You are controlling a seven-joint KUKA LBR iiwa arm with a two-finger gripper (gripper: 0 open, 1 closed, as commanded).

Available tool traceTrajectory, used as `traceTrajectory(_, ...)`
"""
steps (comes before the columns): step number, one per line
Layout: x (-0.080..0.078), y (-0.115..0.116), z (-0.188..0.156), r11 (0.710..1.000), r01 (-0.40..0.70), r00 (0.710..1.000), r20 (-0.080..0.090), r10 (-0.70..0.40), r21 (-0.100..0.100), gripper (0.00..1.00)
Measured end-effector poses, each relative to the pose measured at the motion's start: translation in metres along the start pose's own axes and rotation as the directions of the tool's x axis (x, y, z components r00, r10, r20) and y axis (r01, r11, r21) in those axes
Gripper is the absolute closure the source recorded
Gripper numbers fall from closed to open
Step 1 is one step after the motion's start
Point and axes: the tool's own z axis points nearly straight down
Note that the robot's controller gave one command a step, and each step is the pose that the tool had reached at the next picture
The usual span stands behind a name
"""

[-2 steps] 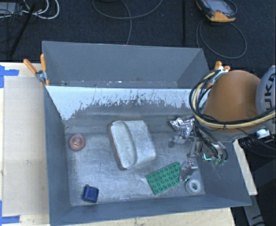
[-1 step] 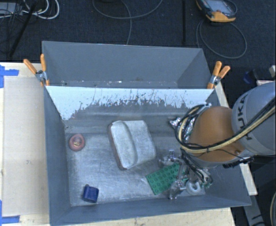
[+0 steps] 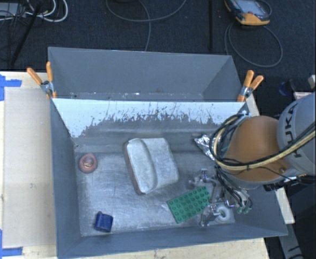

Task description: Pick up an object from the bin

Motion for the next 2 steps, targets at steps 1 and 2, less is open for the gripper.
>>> traceTrajectory(1,-0.015,-0.011,-0.003,0.999,-0.049,0.999,0.0,0.049,0.0,0.0)
traceTrajectory(2,-0.02,-0.004,0.03,0.997,0.079,0.997,0.0,-0.079,0.0,0.0)
